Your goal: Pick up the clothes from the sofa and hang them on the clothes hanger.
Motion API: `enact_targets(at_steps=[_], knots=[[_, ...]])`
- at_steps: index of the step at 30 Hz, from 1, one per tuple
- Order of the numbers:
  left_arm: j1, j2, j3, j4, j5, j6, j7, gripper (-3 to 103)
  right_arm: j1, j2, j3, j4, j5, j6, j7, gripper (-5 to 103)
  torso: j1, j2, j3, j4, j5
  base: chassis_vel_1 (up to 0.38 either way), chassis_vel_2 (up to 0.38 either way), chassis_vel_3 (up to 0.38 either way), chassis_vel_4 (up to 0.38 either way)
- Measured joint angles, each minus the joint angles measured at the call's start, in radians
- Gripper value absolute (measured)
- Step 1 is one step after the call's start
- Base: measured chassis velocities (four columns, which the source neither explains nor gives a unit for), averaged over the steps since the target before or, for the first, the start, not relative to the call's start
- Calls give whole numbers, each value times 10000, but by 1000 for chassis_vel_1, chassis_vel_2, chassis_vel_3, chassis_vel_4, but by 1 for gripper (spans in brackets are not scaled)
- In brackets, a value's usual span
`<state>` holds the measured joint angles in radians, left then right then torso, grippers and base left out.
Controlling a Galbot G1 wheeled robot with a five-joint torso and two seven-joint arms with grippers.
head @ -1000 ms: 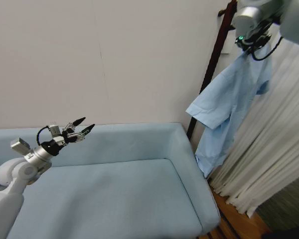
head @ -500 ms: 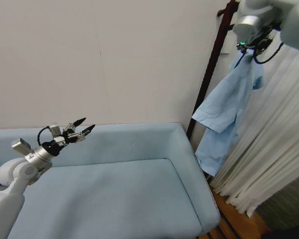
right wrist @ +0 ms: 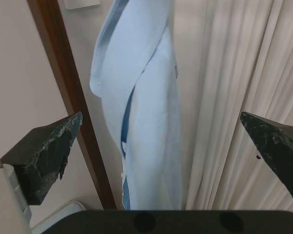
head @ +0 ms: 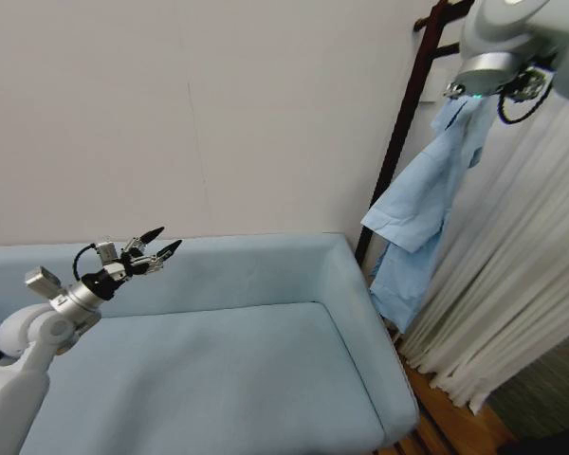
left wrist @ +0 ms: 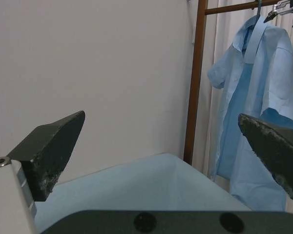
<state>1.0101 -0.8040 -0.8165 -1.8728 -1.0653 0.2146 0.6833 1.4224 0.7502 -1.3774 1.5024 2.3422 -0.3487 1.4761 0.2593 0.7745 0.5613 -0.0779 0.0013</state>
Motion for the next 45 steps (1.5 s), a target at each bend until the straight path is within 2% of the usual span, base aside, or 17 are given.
enact_targets(at_steps=[14, 20, 23, 24, 25, 29, 30, 32, 35, 36, 37, 39, 40, 41, 43, 45], knots=[[195, -124, -69, -73, 183, 0, -18, 100, -58, -524, 188, 1721, -819, -274, -254, 100, 1, 0, 0, 1, 0, 0, 0, 0, 0], [262, -208, -31, -243, 229, 22, -212, 100, -73, -780, 301, 2586, -1592, -397, -480, 100, 1, 0, 0, 1, 0, 0, 0, 0, 0], [425, -295, -30, -510, 254, 13, -931, 100, -101, -1189, 557, 3563, -2101, -487, -885, 100, 0, 1, 0, -1, -2, 0, 0, 0, 0], [425, -295, -30, -510, 254, 13, -931, 100, -101, -1189, 557, 3563, -2101, -487, -885, 100, 0, 1, 0, -1, -2, 0, 0, 0, 0], [505, -335, -30, -659, 275, -7, -1344, 100, -218, -1343, 679, 3860, -2339, -471, -1074, 100, 0, 1, -1, 0, -1, 0, 0, 0, 0], [884, -529, 13, -1268, 696, -131, -3199, 100, -1107, -2083, 1520, 4788, -3101, -127, -2488, 100, 0, 1, -1, -1, -1, 0, 0, 0, 0], [884, -529, 13, -1268, 696, -131, -3199, 100, -1107, -2083, 1520, 4788, -3101, -127, -2488, 100, 0, 1, -1, -1, -1, 0, 0, 0, 0], [1277, -637, 59, -1665, 1002, -239, -4624, 100, -1976, -2559, 1991, 5145, -3676, 178, -3682, 100, 1, 0, 1, 0, 2, 0, 0, 0, 0], [1969, -790, 78, -2325, 1303, -341, -6122, 100, -3459, -3437, 2447, 5549, -4954, 744, -5849, 100, 1, 0, 2, 6, 3, 0, 0, 0, 0], [1969, -790, 78, -2325, 1303, -341, -6122, 100, -3459, -3437, 2447, 5549, -4954, 744, -5849, 100, 1, 0, 2, 6, 3, 0, 0, 0, 0], [2283, -846, 76, -2635, 1420, -345, -6651, 100, -4166, -3834, 2644, 5658, -5688, 1001, -6846, 100, 1, 0, 2, 3, 5, 0, 0, 0, 0], [2704, -942, 32, -3083, 1584, -346, -7312, 100, -5379, -4361, 2957, 5798, -6886, 1452, -8319, 100, 0, 0, 0, -2, 8, 0, 0, 0, 0], [2836, -978, 57, -3217, 1708, -345, -7594, 100, -5954, -4742, 2980, 5916, -7480, 1759, -9178, 100, 0, -1, 2, 9, 11, 0, 0, 0, 0], [2836, -978, 57, -3217, 1708, -345, -7594, 100, -5954, -4742, 2980, 5916, -7480, 1759, -9178, 100, 0, -1, 2, 9, 11, 0, 0, 0, 0], [3024, -1009, 137, -3338, 1979, -346, -7725, 100, -6459, -5272, 2896, 6173, -7956, 2020, -10086, 100, 0, 1, 0, -11, 3, 0, 0, 0, 0], [3459, -1100, 56, -3566, 2271, -420, -7733, 100, -6739, -5503, 2765, 6389, -8091, 2225, -10790, 100, 0, 0, 0, -9, 2, 0, 0, 0, 0]])
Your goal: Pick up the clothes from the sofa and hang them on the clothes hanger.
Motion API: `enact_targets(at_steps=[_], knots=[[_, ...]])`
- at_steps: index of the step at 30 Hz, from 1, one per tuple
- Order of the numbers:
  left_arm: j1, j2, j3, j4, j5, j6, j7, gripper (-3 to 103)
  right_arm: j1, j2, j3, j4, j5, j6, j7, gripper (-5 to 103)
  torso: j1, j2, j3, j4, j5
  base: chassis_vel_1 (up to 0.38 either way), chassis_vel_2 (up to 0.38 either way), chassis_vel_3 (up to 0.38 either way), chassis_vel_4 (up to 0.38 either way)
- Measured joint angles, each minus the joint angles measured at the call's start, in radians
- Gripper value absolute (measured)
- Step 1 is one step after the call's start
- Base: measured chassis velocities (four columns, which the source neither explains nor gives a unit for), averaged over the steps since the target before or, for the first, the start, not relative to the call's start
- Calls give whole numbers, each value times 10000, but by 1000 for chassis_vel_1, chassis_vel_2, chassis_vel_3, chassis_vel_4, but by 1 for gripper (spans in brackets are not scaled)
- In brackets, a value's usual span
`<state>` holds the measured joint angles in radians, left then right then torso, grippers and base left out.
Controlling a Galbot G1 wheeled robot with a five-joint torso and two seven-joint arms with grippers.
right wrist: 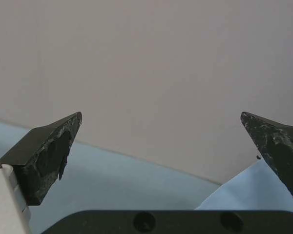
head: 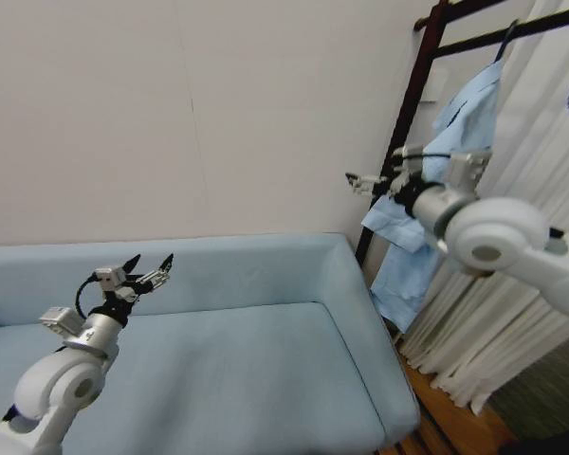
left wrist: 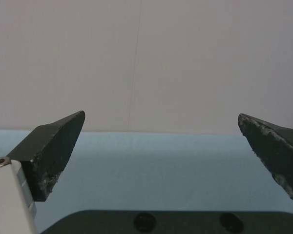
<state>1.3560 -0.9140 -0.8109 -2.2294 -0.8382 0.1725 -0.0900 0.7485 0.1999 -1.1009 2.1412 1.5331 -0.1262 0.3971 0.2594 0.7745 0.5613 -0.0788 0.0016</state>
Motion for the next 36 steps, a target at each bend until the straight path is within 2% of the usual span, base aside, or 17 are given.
enact_targets(at_steps=[1, 2, 4, 6, 10, 11, 16, 17, 20, 22, 23, 25, 29, 31, 32, 36], knots=[[231, -66, -71, -123, 104, -58, 10, 100, -90, -66, -52, 66, -5, 37, -357, 100, 0, 0, 0, 4, 2, 0, 0, 0, 0], [231, -66, -71, -123, 104, -58, 10, 100, -90, -66, -52, 66, -5, 37, -357, 100, 0, 0, 0, 4, 2, 0, 0, 0, 0], [732, -270, -188, -395, 420, -200, 32, 100, -396, -108, -98, 213, -6, 102, -1107, 100, -2, 1, -1, 10, -3, 0, 0, 0, 0], [931, -372, -197, -465, 596, -276, 60, 100, -556, -56, -98, 208, -29, 184, -1219, 100, -1, 0, -1, 13, -4, 0, 0, 0, 0], [1360, -606, -147, -525, 1167, -489, 180, 100, -1527, 820, 171, -428, -955, 791, -892, 100, -1, 0, 1, 11, -1, 0, 0, 0, 0], [1360, -606, -147, -525, 1167, -489, 180, 100, -1527, 820, 171, -428, -955, 791, -892, 100, -1, 0, 1, 11, -1, 0, 0, 0, 0], [1150, -232, -31, -315, 1173, -518, 241, 100, -2094, 2558, 689, -1424, -1291, 807, -839, 100, -1, 0, 1, 9, -7, 0, 0, 0, 0], [1150, -232, -31, -315, 1173, -518, 241, 100, -2094, 2558, 689, -1424, -1291, 807, -839, 100, -1, 0, 1, 9, -7, 0, 0, 0, 0], [1036, -152, 111, -142, 1149, -540, 244, 100, -3701, 3795, 1998, -2038, -1980, 647, -646, 100, -1, 1, 0, 12, -9, 0, 0, 0, 0], [1044, -164, 190, 1, 1168, -582, 233, 100, -4766, 4485, 2355, -2394, -2462, 720, -338, 100, 4, -2, 5, 16, -1, 0, 0, 0, 0], [1044, -164, 190, 1, 1168, -582, 233, 100, -4766, 4485, 2355, -2394, -2462, 720, -338, 100, 4, -2, 5, 16, -1, 0, 0, 0, 0], [1195, -265, 273, 215, 1317, -779, 151, 100, -5912, 4943, 2751, -2539, -3058, 851, -150, 100, 2, 0, 2, 11, -6, 0, 0, 0, 0], [1685, -766, 329, 615, 1996, -1243, 108, 100, -8148, 5098, 3571, -2512, -4081, 1091, -306, 100, 3, -2, 2, 8, 1, 0, 0, 0, 0], [2137, -1368, 346, 782, 2472, -1515, 174, 100, -9921, 5081, 4509, -2250, -4874, 1249, -445, 100, 2, -1, 1, 7, -3, 0, 0, 0, 0], [2137, -1368, 346, 782, 2472, -1515, 174, 100, -9921, 5081, 4509, -2250, -4874, 1249, -445, 100, 2, -1, 1, 7, -3, 0, 0, 0, 0], [2883, -2482, 301, 791, 3135, -1757, 315, 100, -13048, 5059, 6632, -1562, -6143, 1280, -451, 100, -2, -1, 0, 6, 3, 0, 0, 0, 0]])
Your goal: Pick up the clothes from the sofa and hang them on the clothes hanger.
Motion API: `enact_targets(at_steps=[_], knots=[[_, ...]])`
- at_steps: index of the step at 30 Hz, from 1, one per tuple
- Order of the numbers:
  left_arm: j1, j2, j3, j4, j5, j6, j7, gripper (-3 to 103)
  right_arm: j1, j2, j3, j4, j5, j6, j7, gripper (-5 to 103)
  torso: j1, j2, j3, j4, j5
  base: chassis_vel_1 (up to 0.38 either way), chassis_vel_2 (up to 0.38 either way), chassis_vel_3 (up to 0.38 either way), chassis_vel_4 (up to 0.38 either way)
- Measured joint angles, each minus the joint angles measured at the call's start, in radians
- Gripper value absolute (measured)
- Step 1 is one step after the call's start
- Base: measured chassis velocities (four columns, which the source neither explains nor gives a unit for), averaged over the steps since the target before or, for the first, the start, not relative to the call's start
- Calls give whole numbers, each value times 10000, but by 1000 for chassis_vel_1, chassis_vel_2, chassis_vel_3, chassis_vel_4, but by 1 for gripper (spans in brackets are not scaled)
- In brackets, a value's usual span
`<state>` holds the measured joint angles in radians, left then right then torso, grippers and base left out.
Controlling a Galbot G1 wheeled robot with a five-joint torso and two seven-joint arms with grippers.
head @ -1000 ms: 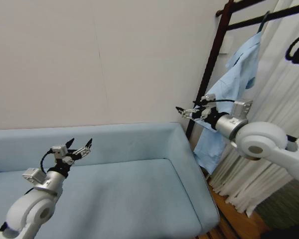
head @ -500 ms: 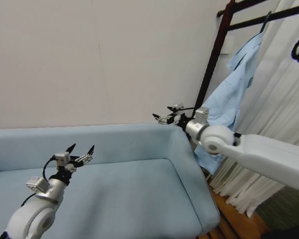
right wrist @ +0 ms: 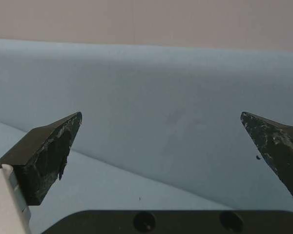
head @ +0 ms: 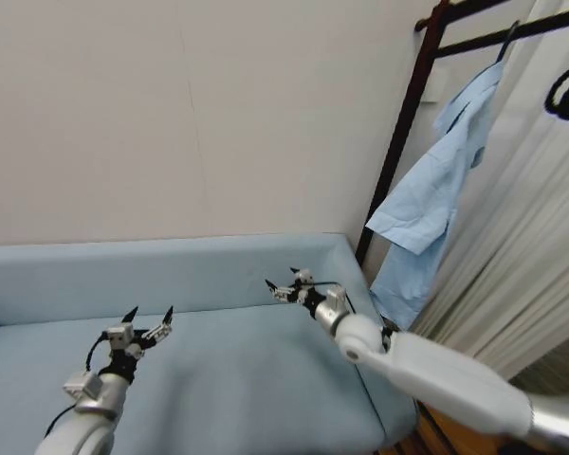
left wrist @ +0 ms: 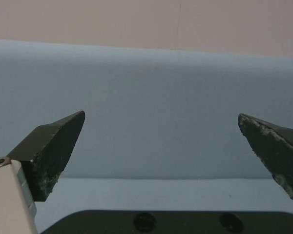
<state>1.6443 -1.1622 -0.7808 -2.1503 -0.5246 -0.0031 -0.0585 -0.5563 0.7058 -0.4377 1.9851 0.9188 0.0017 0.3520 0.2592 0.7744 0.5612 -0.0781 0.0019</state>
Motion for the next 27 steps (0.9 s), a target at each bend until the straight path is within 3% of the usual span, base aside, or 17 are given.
enact_targets(at_steps=[1, 5, 6, 11, 12, 16, 17, 21, 22, 25, 27], knots=[[0, 0, 0, 0, 0, 0, 0, 100, 0, 0, 0, 0, 0, 0, 0, 100, 0, 0, 0, 0, 0, 0, 0, 0, 0], [487, -898, 80, -69, 844, -284, 191, 100, -2298, -76, 2090, 402, -1346, 35, -517, 100, -1, 1, -1, 6, -4, 0, 0, 0, 0], [487, -898, 80, -69, 844, -284, 191, 100, -2298, -76, 2090, 402, -1346, 35, -517, 100, -1, 1, -1, 6, -4, 0, 0, 0, 0], [760, -1633, 154, 103, 1905, -1040, 523, 100, -5421, 535, 4924, 474, -3177, 370, -1493, 100, -1, 2, -1, 2, -2, 0, 0, 0, 0], [760, -1633, 154, 103, 1905, -1040, 523, 100, -5421, 535, 4924, 474, -3177, 370, -1493, 100, -1, 2, -1, 2, -2, 0, 0, 0, 0], [1320, -2598, -145, -180, 2393, -1296, 1060, 100, -8616, 1992, 7815, 1296, -4396, -194, -3305, 100, -1, 2, -1, 2, -3, 0, 0, 0, 0], [1320, -2598, -145, -180, 2393, -1296, 1060, 100, -8616, 1992, 7815, 1296, -4396, -194, -3305, 100, -1, 2, -1, 2, -3, 0, 0, 0, 0], [2001, -3374, -313, -1375, 2236, -377, 1369, 100, -10212, 3767, 9860, 2694, -4667, -1578, -4384, 100, -2, 3, -2, 1, -1, 0, 0, 0, 0], [2001, -3374, -313, -1375, 2236, -377, 1369, 100, -10212, 3767, 9860, 2694, -4667, -1578, -4384, 100, -2, 3, -2, 1, -1, 0, 0, 0, 0], [2031, -3662, -262, -2256, 2083, 565, 1369, 100, -10272, 4723, 10365, 3616, -4759, -2402, -4502, 100, -1, 3, -1, 4, -4, 0, 0, 0, 0], [1962, -3684, -158, -2553, 2100, 877, 1307, 100, -10164, 5088, 10387, 3911, -4898, -2513, -4473, 100, 1, 3, 0, 4, -6, 0, 0, 0, 0]])
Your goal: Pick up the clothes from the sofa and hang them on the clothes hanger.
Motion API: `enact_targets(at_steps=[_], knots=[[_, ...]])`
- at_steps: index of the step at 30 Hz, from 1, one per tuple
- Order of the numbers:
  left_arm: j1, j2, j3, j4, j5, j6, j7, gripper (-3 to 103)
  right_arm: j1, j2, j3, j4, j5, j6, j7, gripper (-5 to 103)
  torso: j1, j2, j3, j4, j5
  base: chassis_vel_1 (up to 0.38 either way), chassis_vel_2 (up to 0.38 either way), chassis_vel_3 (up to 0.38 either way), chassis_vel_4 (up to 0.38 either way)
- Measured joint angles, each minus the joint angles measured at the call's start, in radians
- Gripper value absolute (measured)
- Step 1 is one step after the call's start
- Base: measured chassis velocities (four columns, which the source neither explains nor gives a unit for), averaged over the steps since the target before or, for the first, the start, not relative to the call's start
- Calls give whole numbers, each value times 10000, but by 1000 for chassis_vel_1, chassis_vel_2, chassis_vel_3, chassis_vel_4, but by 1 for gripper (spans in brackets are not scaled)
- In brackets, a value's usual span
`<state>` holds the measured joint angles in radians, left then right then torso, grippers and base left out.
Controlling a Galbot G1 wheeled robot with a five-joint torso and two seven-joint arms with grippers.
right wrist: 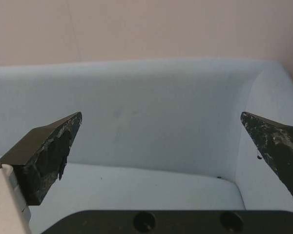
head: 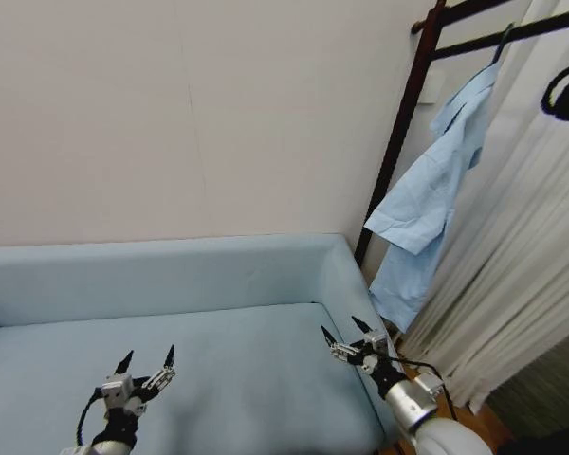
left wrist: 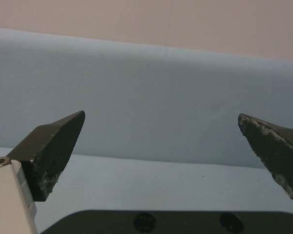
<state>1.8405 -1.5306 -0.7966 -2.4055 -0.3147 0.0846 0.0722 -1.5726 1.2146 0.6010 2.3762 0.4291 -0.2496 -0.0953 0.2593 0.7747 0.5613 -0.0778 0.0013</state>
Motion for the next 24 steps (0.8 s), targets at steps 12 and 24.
enact_targets(at_steps=[12, 24], knots=[[-271, 361, 218, -797, -769, 1130, -609, 100, 312, 434, 160, 192, -453, -235, 393, 100, 1, -2, 0, 0, 0, 0, 0, 0, 0], [-437, 792, 238, -809, -790, 937, -602, 100, 415, 453, 133, 289, -301, -344, 756, 100, 1, -2, 1, -1, 0, 0, 0, 0, 0]])
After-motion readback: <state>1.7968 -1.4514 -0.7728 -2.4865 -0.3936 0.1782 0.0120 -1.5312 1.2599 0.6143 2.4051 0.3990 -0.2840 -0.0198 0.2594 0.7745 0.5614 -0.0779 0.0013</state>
